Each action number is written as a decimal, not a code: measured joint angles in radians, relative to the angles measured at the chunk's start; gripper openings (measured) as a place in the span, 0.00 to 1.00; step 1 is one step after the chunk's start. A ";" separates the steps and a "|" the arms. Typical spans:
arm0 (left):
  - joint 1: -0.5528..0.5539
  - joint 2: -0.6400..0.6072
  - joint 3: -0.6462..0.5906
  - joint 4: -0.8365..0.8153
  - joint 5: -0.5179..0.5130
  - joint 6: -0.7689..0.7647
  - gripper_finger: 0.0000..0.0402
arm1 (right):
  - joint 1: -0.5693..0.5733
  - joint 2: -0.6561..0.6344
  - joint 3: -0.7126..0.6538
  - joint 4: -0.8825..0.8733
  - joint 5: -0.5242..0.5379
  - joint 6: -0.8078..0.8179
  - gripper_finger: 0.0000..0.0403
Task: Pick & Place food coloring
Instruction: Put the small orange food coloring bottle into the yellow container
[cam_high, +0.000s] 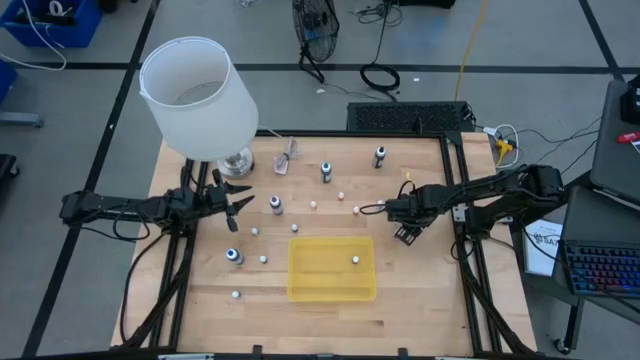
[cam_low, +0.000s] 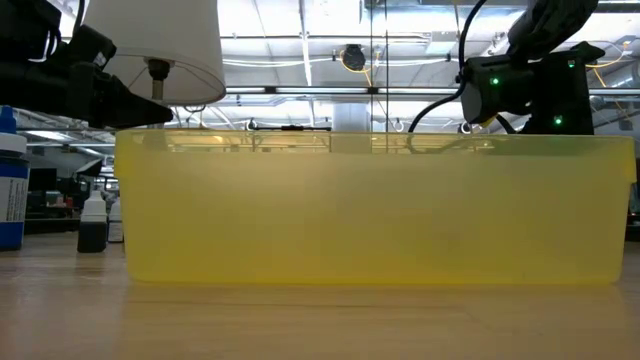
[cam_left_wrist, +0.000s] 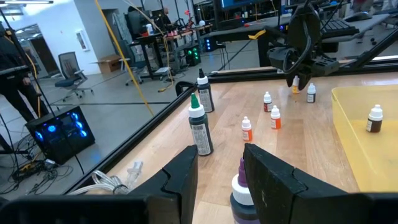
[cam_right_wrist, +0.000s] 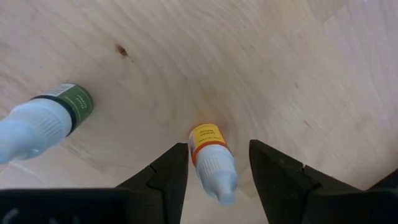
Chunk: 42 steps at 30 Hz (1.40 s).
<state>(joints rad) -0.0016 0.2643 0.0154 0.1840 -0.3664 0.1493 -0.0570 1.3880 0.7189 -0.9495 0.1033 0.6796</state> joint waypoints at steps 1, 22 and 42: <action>0.000 0.000 0.000 0.000 0.000 0.000 0.33 | 0.000 0.000 0.000 0.000 -0.001 0.000 0.39; 0.000 0.000 0.000 0.000 0.000 0.000 0.33 | 0.000 -0.056 0.001 0.000 -0.004 0.011 0.39; 0.000 0.000 0.000 0.000 0.000 0.000 0.33 | 0.000 -0.055 0.001 -0.001 -0.002 0.013 0.26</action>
<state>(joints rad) -0.0014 0.2646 0.0154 0.1837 -0.3664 0.1490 -0.0573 1.3331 0.7200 -0.9502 0.1017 0.6924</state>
